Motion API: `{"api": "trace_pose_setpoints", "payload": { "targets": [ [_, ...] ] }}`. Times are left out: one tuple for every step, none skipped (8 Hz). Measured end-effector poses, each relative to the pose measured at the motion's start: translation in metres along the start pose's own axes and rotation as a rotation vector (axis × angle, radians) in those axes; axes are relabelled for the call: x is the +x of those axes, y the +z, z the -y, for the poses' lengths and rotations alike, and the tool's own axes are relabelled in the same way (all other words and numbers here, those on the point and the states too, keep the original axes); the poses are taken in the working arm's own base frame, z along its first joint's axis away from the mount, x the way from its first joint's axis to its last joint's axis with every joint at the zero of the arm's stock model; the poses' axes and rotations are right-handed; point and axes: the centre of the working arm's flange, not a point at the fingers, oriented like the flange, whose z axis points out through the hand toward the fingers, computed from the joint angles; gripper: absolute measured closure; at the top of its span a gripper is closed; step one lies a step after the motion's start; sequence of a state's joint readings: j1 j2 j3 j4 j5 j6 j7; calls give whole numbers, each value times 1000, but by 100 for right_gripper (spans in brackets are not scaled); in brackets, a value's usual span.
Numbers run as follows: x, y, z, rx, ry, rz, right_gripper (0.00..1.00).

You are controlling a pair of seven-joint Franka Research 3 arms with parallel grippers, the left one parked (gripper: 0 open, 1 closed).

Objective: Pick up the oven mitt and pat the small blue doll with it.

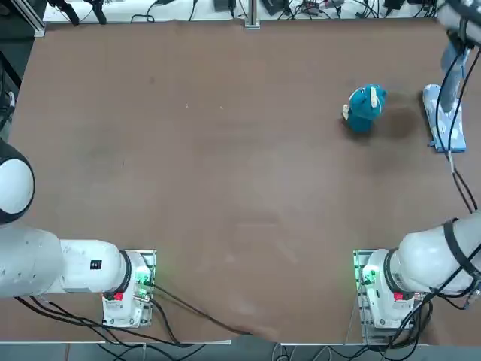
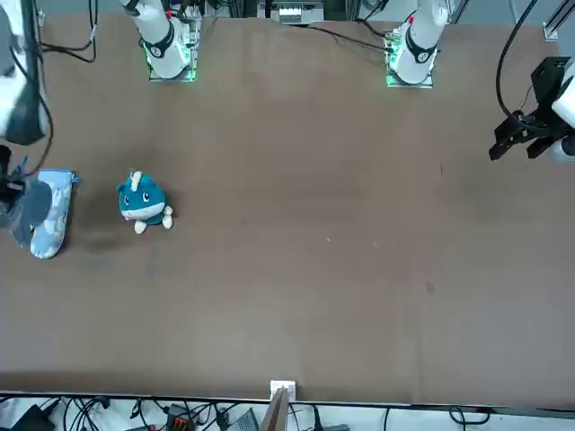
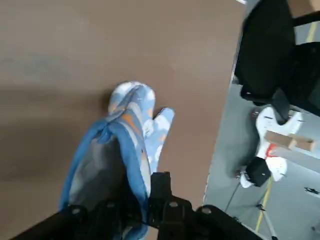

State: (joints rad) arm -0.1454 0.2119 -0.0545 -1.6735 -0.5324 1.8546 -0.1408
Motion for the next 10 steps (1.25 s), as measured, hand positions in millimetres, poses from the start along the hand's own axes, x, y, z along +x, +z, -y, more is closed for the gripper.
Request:
{"api": "trace_pose_setpoints", "payload": {
  "targets": [
    [-2, -30, -7, 44, -33, 5, 96],
    [-5, -55, -15, 77, -70, 4, 96],
    [-9, -76, -20, 125, -96, -5, 96],
    [-13, -87, -23, 174, -112, -13, 96],
    [-16, -91, -24, 211, -117, -12, 96],
    [-18, -91, -19, 253, -119, 10, 96],
    [-21, -88, -12, 289, -124, 42, 96],
    [-21, -83, -3, 314, -131, 71, 96],
    [-17, -75, 10, 327, -137, 95, 96],
    [-10, -67, 30, 330, -129, 123, 96]
  ]
}}
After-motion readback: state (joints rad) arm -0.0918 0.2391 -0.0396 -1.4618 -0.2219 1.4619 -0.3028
